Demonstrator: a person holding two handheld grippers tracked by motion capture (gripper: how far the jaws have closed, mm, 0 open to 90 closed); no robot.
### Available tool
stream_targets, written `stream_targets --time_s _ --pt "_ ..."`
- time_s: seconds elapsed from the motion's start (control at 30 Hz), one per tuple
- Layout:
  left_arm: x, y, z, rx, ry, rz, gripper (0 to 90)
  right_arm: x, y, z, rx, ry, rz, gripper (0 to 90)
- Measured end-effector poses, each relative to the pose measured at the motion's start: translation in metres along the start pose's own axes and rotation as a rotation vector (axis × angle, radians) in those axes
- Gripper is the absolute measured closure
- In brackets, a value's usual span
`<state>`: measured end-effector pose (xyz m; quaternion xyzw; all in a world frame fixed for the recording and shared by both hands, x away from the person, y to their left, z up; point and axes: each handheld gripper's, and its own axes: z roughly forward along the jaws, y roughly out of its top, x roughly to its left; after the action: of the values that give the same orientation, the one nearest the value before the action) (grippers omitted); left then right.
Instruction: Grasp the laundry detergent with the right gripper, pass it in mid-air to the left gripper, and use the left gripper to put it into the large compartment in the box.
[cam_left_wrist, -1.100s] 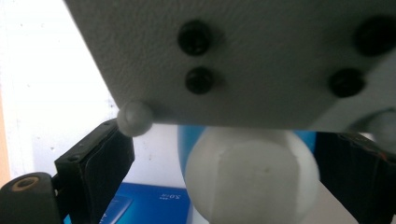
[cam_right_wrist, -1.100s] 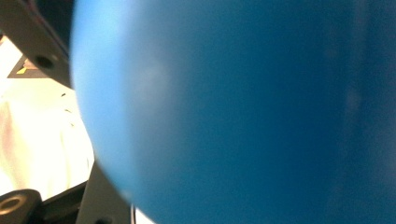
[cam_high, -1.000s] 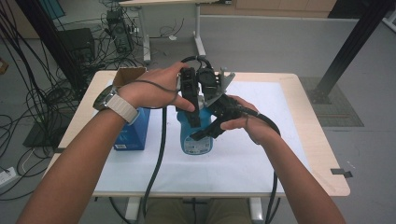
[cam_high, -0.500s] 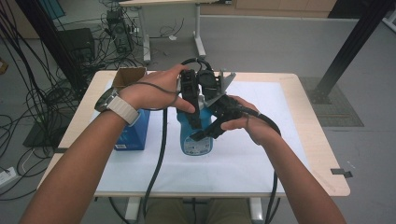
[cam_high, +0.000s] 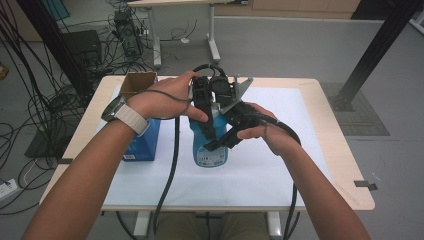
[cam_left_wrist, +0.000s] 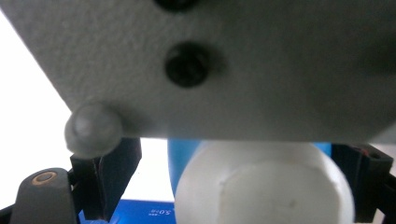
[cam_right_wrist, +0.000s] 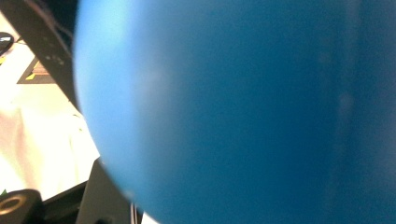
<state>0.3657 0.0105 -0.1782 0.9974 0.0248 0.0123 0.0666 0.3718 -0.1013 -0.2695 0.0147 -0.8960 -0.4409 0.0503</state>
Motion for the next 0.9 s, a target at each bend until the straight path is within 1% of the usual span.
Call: stream_targets --time_s 0.1,0.17,0.37,0.4,0.6,0.67,0.77,0.9 --pt "0.0000 0.0000 -0.0003 0.001 -0.003 0.000 17.2 0.0003 0.0002 -0.0003 0.003 0.000 0.006 43.3" --pt "-0.0003 0.0000 -0.0002 -0.003 -0.008 -0.001 19.5 0.0008 0.0003 -0.0001 -0.001 0.002 0.006 43.3" --pt "-0.0002 0.0007 0.0000 -0.002 -0.013 0.001 22.3 0.0014 -0.0003 -0.0005 -0.003 0.006 0.012 43.3" --pt "0.0000 0.0008 0.0002 -0.005 -0.018 -0.003 24.1 0.0016 -0.0004 -0.0006 -0.004 0.006 0.012 43.3" --pt "0.0003 0.0005 0.0015 -0.012 -0.027 -0.012 27.1 0.0007 -0.0011 -0.0003 -0.009 0.006 0.012 43.3" --pt "0.0005 0.0000 0.0021 -0.011 -0.036 -0.015 28.5 0.0010 -0.0014 0.0001 -0.007 0.010 0.019 43.3" --pt "0.0011 -0.0006 0.0028 -0.013 -0.046 -0.018 30.1 0.0000 -0.0021 0.0012 -0.009 0.011 0.012 43.3" --pt "0.0016 -0.0013 0.0037 -0.016 -0.055 -0.023 32.1 -0.0002 -0.0024 0.0018 -0.009 0.013 0.018 43.3"
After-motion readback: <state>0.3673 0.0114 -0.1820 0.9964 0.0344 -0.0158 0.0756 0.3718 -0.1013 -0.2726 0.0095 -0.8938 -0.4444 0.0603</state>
